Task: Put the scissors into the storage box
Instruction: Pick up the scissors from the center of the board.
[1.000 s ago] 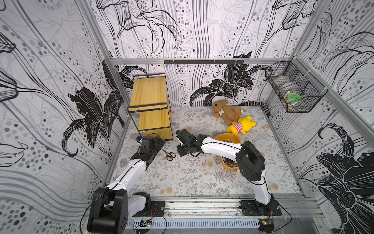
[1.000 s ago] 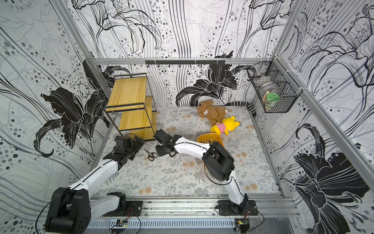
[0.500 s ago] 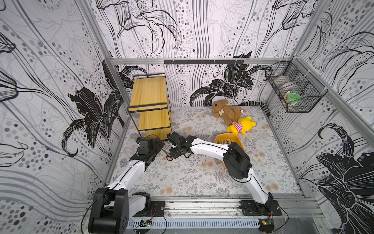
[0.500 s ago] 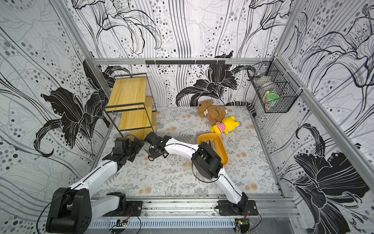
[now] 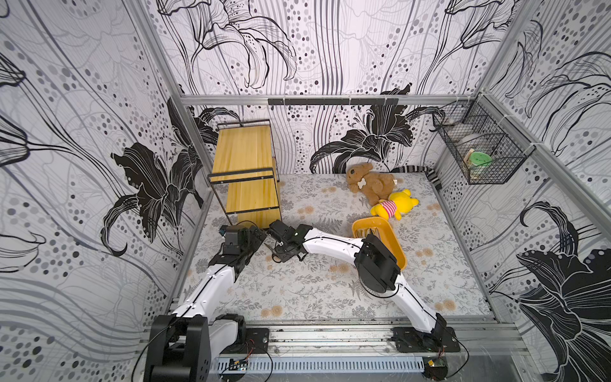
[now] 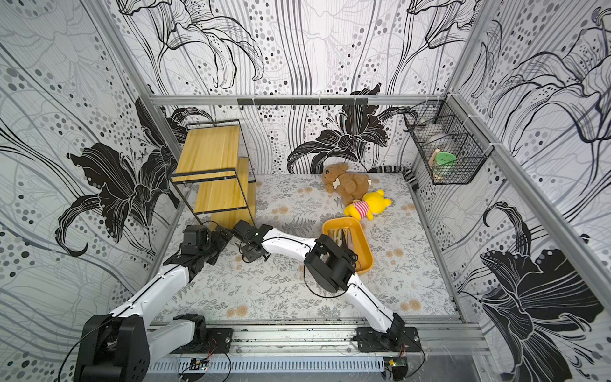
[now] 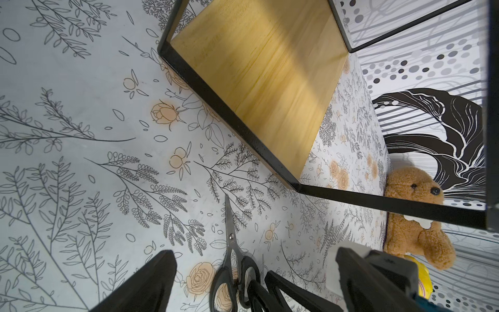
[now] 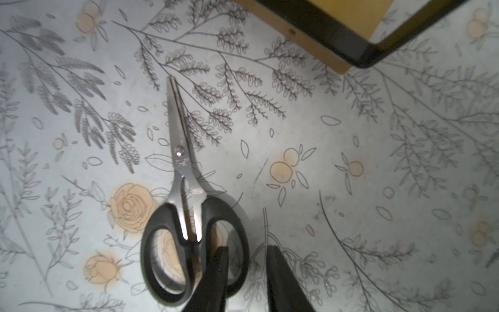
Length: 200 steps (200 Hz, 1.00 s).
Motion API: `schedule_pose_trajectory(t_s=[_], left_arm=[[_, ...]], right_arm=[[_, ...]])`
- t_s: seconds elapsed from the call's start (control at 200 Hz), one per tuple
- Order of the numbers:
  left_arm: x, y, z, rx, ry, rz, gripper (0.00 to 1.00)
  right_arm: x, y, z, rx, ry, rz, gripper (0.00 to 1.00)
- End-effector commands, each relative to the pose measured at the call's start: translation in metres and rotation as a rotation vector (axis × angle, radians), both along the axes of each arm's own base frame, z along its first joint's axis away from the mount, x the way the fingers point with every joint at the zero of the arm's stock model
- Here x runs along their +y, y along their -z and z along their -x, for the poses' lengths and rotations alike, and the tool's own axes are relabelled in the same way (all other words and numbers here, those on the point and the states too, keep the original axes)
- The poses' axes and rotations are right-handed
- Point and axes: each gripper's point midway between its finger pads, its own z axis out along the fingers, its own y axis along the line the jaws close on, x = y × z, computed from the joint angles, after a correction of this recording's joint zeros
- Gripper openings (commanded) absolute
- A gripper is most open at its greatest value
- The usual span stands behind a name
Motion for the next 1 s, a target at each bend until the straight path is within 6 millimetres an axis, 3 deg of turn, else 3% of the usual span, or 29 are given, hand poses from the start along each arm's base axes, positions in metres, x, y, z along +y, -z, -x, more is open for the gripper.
schedule_pose_trajectory(t_s=[0.0, 0.39, 0.721, 0.846, 0.996], left_arm=[[0.001, -0.001, 0.002, -0.010, 0.015, -0.007, 0.97], [0.002, -0.001, 0.003, -0.013, 0.011, -0.005, 0.97], [0.004, -0.001, 0.004, -0.015, 0.006, -0.015, 0.97], [0.005, 0.000, 0.005, -0.013, 0.002, -0.019, 0.97], [0.006, 0.000, 0.005, -0.014, 0.001, -0.023, 0.97]], right_arm=[[-0.010, 0.015, 0.002, 0.005, -0.013, 0.082, 0.28], [-0.018, 0.029, 0.003, 0.018, -0.012, 0.148, 0.15], [-0.019, 0.026, 0.003, 0.009, -0.016, 0.150, 0.00], [-0.020, 0.013, 0.003, -0.011, -0.009, 0.110, 0.00], [-0.026, -0.017, 0.010, -0.044, 0.015, -0.013, 0.00]])
